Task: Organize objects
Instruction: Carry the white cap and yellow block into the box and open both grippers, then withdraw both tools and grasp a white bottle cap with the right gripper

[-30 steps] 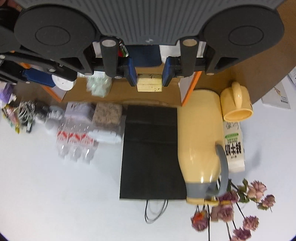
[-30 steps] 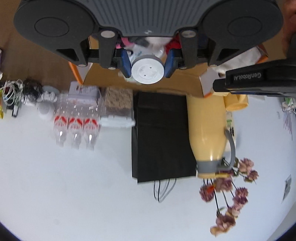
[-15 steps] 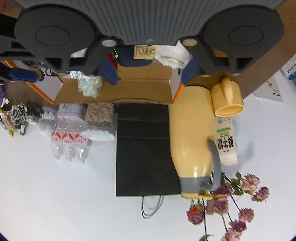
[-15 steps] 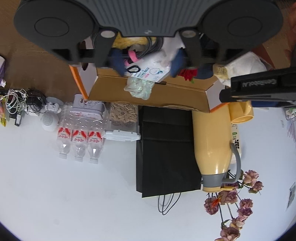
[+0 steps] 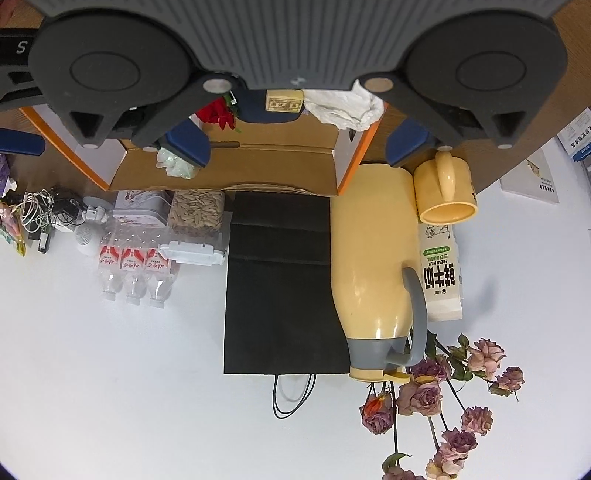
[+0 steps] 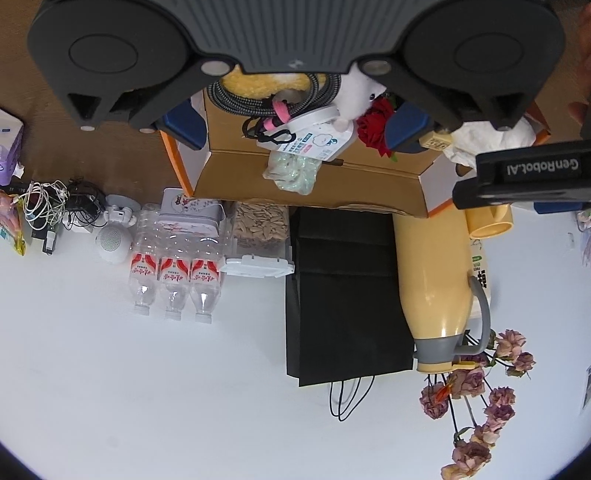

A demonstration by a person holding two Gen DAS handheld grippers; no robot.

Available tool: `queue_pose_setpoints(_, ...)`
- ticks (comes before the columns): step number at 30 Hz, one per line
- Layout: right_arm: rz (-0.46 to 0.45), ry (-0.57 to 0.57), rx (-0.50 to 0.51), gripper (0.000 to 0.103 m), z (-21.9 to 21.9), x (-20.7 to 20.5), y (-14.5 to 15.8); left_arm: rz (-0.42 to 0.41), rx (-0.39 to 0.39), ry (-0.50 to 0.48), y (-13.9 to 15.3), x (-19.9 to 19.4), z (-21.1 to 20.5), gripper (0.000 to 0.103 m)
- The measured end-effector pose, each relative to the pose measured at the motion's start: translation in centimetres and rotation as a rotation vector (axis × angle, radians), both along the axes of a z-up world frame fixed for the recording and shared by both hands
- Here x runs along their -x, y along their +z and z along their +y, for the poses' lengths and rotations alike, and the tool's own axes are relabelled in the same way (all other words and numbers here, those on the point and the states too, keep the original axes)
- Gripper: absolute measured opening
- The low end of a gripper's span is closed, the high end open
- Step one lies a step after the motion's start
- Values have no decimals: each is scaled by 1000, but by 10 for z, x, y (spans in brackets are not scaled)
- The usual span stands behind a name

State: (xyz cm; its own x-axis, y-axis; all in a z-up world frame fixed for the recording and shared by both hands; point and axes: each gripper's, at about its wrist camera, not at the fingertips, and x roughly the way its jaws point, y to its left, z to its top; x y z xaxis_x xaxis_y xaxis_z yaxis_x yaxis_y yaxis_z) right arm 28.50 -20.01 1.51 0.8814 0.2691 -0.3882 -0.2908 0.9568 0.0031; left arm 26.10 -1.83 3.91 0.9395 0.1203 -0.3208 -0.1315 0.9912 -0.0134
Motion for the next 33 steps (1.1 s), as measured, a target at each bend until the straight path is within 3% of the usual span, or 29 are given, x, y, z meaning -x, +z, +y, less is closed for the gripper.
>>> queue_pose_setpoints(15, -14, 40, 41, 103, -13, 60, 15, 2, -15, -49, 16, 55, 2, 103)
queue_pose_setpoints(33, 103, 76, 94, 103, -42, 134, -11, 103, -37, -45, 2, 115, 27, 103)
